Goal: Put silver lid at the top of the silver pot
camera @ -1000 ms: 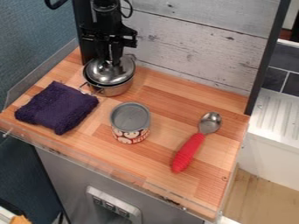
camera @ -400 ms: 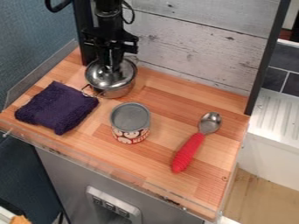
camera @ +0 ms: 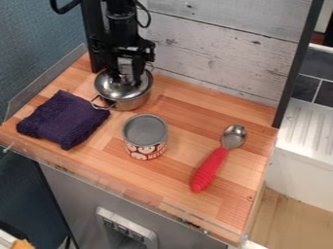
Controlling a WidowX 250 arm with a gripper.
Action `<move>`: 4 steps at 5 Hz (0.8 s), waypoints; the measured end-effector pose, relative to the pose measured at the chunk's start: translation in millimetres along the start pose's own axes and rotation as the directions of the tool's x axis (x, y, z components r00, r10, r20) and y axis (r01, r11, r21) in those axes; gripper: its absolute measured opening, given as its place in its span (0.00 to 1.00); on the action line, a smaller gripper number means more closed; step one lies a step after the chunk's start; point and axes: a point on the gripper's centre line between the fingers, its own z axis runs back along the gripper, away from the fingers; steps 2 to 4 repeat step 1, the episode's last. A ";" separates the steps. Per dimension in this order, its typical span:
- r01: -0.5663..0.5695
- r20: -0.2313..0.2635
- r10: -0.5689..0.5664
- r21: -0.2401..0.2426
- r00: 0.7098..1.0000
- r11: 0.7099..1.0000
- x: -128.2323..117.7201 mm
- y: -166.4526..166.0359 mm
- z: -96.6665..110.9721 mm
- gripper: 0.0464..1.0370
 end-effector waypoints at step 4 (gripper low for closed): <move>0.044 0.031 -0.043 -0.011 0.999 0.999 3.2 -1.1 28.9 0.97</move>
